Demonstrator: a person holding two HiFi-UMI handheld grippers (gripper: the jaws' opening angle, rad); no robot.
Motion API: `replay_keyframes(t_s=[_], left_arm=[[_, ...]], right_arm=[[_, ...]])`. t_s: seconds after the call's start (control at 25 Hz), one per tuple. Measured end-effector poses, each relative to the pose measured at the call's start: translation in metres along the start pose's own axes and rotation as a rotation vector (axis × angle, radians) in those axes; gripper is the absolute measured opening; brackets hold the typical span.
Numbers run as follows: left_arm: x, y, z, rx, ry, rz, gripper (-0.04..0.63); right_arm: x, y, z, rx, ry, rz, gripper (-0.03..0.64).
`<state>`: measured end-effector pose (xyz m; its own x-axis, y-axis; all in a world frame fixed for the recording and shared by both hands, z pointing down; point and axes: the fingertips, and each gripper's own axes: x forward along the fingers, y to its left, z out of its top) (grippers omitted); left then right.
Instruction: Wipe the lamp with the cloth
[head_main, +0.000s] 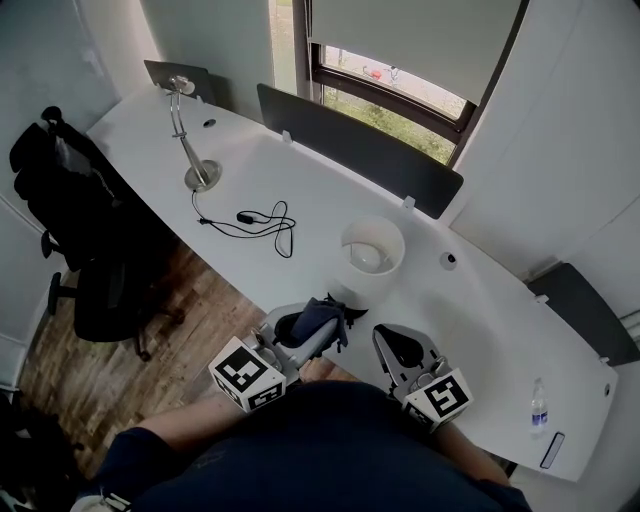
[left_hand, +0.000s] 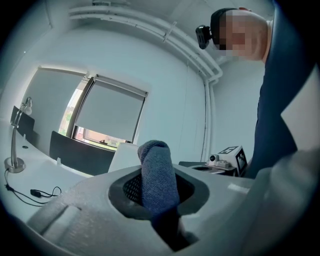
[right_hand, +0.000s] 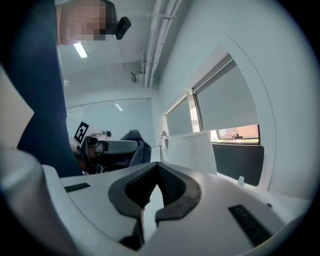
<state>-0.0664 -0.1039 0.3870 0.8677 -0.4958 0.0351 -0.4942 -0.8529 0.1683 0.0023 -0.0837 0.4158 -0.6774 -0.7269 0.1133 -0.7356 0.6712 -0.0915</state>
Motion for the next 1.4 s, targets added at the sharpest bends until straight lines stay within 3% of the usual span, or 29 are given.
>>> replay_keyframes(t_s=[0.52,1.4], left_arm=[[-0.015,-0.014,-0.020,0.010,0.009,-0.023,0.067],[-0.019,-0.012,-0.026,-0.033,0.007,-0.018,0.067]], right_arm=[[0.011,0.023,-0.005,-0.033,0.027,0.036,0.010],[0.007,0.022,-0.009,-0.022,0.032,0.012,0.010]])
